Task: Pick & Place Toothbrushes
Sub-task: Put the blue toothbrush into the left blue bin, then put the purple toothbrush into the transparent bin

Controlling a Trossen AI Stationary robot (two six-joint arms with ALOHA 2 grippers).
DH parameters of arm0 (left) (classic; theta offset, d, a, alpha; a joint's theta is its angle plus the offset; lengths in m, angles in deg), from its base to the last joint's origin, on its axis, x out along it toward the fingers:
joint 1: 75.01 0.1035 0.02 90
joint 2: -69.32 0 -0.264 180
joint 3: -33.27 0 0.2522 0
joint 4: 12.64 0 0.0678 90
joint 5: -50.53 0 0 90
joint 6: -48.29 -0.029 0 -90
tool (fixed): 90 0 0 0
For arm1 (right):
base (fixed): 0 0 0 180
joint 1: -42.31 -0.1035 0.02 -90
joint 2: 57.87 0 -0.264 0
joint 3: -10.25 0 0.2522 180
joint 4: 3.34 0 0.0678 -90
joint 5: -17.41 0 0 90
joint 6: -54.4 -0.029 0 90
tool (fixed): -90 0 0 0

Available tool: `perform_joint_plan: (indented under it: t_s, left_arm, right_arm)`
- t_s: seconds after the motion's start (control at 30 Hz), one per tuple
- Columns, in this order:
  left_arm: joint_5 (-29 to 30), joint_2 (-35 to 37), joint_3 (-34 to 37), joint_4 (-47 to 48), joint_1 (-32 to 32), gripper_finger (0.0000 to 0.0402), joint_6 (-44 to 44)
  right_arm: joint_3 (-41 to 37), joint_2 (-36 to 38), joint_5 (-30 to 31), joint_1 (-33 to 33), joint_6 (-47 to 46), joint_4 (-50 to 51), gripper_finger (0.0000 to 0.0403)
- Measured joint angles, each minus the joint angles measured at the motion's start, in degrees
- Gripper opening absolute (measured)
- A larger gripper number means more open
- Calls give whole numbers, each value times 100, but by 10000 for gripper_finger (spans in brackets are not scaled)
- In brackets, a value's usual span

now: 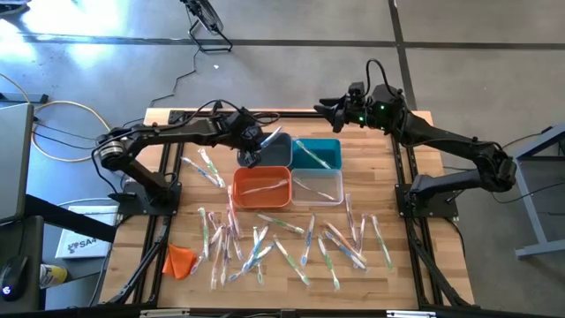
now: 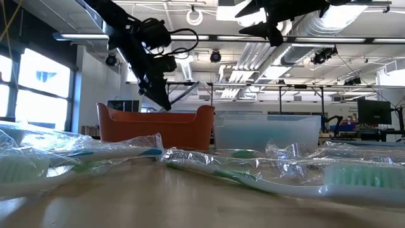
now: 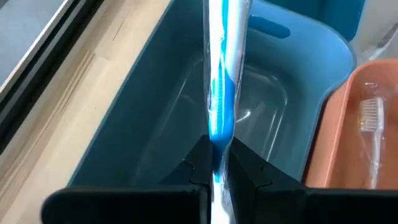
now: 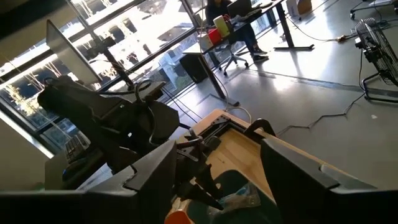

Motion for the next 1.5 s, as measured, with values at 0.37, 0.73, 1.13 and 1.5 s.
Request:
perform_joint_plan:
  t_s: [0.37,0.73,1.13,1.5]
  left_arm:
    - [10,-106,2,114,2,18,-268]
    - [137,-106,2,247,13,18,130]
    - [91,-469,2,323,11,59,245]
    - [150,-580,2,223,13,159,527]
  right_arm:
    - [0,0,2,0,-1,170,226]
    - [0,0,138,0,0,180,226]
    - [0,0,136,0,0,265,226]
    - [0,0,129,0,2,277,226]
